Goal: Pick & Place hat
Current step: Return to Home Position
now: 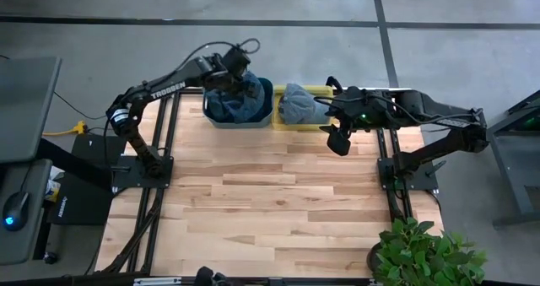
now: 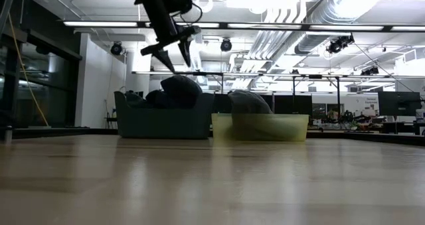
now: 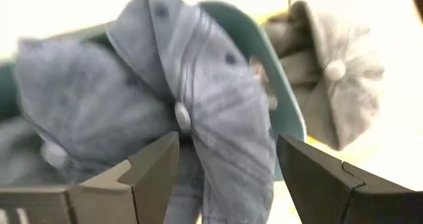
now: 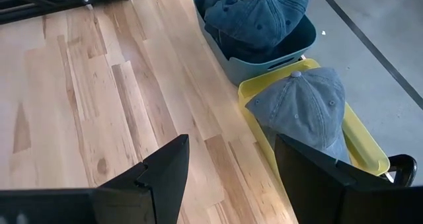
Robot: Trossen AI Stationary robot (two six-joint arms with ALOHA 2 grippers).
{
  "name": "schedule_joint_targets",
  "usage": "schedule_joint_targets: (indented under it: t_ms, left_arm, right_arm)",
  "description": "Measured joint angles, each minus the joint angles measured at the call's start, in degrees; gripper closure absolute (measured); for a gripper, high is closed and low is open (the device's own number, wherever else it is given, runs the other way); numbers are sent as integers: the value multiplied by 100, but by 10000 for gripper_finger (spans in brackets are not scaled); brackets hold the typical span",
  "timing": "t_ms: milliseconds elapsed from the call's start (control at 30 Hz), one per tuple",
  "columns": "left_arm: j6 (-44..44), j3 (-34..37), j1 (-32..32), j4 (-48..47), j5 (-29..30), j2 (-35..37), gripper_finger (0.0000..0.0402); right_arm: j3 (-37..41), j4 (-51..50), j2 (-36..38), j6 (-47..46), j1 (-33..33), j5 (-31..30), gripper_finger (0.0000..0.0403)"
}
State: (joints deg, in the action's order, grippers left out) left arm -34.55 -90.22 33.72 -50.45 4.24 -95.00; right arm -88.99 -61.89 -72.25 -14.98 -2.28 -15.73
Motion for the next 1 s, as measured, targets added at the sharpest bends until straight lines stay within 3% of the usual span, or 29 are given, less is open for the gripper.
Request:
schedule_joint_targets:
  t_ms: [200,300,400,567,633,1000]
  left_arm:
    - [801,-530,-6,109,-39,2,150]
    - [1023,-588,-121,360,-49,2,169]
    - [1189,-575,-167,589,-128,0,221]
    - [1434,-557,-263,764,-305,-123,355]
    - [1606,-556,-267,793,-342,-130,389]
    - [2233,-564,-263,1118,-906,-170,400]
  right_arm:
    - [198,227,10,135,-37,16,185]
    - [397,265,56,140,-33,-56,185]
    - [633,296,170,59,-33,-62,185]
    - [1306,606,562,-185,-33,-67,185]
    - [1595,837,791,-285,-33,-49,185]
    - [2984,2262,2141,-649,-15,274,185]
